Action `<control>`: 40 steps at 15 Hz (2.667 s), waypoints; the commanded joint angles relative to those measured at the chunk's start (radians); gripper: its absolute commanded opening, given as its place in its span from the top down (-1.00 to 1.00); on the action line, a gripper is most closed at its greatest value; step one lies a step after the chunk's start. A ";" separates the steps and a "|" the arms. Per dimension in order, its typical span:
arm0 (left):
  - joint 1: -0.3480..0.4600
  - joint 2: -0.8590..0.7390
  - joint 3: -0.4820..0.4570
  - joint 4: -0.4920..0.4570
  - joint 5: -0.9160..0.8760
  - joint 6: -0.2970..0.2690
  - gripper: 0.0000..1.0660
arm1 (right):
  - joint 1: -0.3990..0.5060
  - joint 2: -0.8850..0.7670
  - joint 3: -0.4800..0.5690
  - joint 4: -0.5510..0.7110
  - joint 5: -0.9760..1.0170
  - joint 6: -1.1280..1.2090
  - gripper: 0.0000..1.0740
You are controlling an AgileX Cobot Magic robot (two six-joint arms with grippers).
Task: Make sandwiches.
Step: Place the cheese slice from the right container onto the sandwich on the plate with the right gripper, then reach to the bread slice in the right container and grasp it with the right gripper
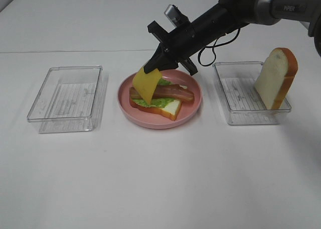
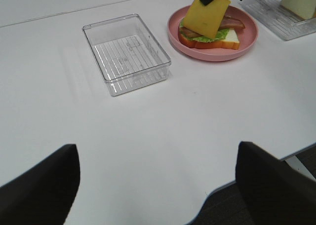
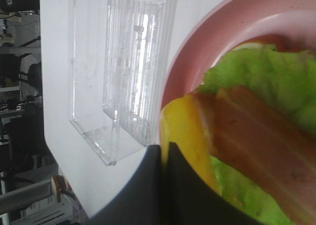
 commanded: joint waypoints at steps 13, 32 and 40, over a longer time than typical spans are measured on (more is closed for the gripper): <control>-0.001 -0.019 0.001 -0.001 -0.009 -0.006 -0.53 | -0.002 -0.049 -0.004 -0.292 -0.055 0.108 -0.28; -0.001 -0.019 0.001 -0.001 -0.009 -0.006 -0.53 | -0.196 -0.417 -0.004 -0.891 0.215 0.297 -0.28; -0.001 -0.019 0.001 -0.001 -0.009 -0.006 -0.53 | -0.305 -0.416 0.159 -0.790 0.206 0.214 -0.28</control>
